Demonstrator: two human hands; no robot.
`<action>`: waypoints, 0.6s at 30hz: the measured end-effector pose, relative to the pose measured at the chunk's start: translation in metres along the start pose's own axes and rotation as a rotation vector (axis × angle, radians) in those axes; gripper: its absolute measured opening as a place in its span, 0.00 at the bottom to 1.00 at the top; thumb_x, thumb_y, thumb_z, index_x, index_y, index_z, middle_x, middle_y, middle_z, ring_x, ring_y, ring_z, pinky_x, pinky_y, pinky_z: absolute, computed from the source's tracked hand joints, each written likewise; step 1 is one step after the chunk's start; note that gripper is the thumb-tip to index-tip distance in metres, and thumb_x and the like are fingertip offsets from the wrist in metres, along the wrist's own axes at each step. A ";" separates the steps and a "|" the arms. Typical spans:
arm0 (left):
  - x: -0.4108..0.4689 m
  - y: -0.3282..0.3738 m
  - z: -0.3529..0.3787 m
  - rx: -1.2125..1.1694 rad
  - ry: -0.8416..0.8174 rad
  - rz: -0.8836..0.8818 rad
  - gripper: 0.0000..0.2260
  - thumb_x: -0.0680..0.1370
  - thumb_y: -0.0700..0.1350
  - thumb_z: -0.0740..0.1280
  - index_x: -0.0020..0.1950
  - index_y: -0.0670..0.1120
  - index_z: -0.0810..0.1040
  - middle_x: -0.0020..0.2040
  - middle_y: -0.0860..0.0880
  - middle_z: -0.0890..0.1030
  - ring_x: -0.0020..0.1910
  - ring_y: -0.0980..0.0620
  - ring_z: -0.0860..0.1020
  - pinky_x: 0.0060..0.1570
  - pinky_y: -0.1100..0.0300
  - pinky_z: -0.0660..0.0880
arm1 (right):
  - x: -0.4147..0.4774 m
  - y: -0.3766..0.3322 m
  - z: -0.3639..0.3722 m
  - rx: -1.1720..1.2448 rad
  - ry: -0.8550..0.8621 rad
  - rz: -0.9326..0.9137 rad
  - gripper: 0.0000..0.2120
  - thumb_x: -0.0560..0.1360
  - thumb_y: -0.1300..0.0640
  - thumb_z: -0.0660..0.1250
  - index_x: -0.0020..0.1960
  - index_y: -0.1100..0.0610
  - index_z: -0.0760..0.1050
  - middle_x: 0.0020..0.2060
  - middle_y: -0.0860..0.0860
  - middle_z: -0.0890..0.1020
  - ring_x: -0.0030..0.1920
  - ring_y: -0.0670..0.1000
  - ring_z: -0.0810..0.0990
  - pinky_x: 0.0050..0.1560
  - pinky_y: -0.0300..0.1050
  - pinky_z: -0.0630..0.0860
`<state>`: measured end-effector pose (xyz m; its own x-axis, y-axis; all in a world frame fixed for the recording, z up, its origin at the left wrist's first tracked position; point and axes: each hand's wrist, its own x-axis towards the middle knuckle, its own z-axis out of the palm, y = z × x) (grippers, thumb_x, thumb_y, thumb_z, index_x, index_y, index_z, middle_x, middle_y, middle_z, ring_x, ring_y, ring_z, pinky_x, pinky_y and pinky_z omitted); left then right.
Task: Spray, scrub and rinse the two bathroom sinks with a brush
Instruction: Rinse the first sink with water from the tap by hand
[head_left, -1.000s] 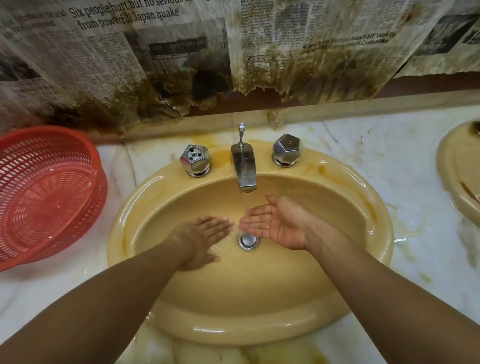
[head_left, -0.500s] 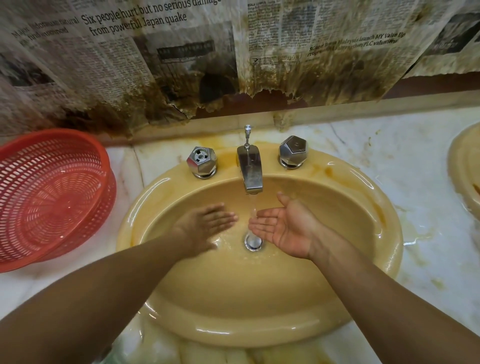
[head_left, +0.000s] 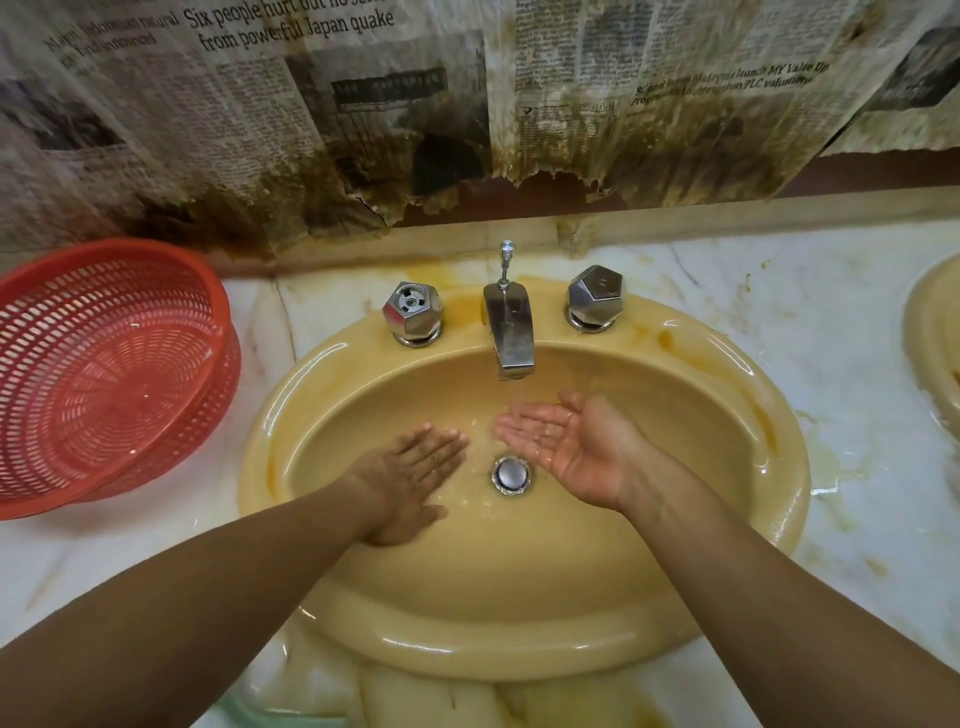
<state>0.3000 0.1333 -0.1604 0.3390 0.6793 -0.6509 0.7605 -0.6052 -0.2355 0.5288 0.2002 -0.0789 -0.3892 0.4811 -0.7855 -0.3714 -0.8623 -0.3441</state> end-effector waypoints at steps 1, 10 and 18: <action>-0.003 -0.002 0.002 -0.009 -0.039 0.015 0.34 0.84 0.64 0.40 0.81 0.47 0.30 0.80 0.48 0.29 0.78 0.52 0.27 0.77 0.49 0.28 | 0.000 0.000 -0.002 0.006 0.012 -0.008 0.25 0.87 0.53 0.50 0.62 0.74 0.74 0.54 0.71 0.83 0.53 0.67 0.85 0.48 0.55 0.85; -0.014 -0.042 -0.010 0.401 0.085 -0.050 0.30 0.85 0.63 0.38 0.78 0.47 0.30 0.78 0.51 0.30 0.76 0.53 0.26 0.69 0.42 0.19 | 0.003 0.012 0.026 0.009 -0.082 0.010 0.21 0.87 0.57 0.51 0.66 0.72 0.72 0.57 0.69 0.82 0.59 0.66 0.83 0.58 0.55 0.82; -0.017 -0.028 0.006 0.152 0.064 0.000 0.33 0.85 0.62 0.41 0.83 0.46 0.34 0.82 0.49 0.32 0.80 0.53 0.30 0.74 0.46 0.23 | 0.014 0.023 0.003 0.053 0.121 -0.089 0.18 0.87 0.56 0.57 0.63 0.71 0.76 0.52 0.66 0.84 0.52 0.63 0.85 0.49 0.51 0.85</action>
<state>0.2698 0.1360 -0.1470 0.3769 0.7016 -0.6047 0.6699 -0.6573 -0.3451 0.5125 0.1877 -0.0958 -0.2500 0.5300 -0.8103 -0.4455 -0.8060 -0.3897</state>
